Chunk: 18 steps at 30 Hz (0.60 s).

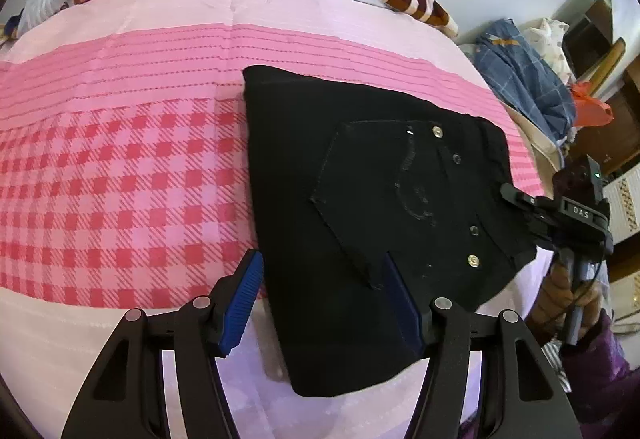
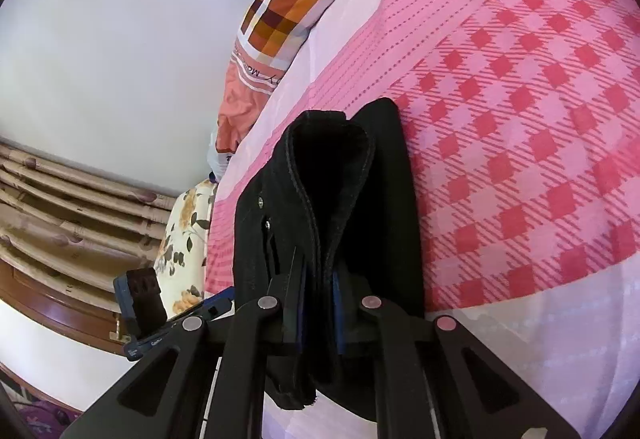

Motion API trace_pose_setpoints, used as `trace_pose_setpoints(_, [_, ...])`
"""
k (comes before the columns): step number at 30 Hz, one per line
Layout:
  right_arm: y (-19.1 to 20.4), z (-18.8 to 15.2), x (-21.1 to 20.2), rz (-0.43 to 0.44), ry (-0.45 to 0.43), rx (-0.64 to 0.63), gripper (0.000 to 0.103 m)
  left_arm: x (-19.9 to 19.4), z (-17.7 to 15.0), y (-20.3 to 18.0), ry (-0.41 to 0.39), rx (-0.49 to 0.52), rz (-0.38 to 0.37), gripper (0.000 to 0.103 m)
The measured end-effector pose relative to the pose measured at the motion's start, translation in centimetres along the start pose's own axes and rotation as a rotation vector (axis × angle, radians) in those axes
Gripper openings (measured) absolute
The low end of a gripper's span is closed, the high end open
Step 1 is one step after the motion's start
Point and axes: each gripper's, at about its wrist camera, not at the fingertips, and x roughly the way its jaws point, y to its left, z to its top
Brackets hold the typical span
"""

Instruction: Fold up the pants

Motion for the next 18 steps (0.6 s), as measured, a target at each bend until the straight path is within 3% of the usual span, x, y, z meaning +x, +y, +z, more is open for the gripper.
trace_pose_setpoints(9, [-0.2,-0.2,-0.1,-0.027,-0.003,-0.009,0.010,0.5,0.2,0.6,-0.015,0.025,0.057,0.063])
trace_pose_setpoints(18, [-0.5,-0.3,0.4,-0.051,-0.007,-0.007,0.010,0.9,0.1,-1.0,-0.064,0.111,0.179,0.074])
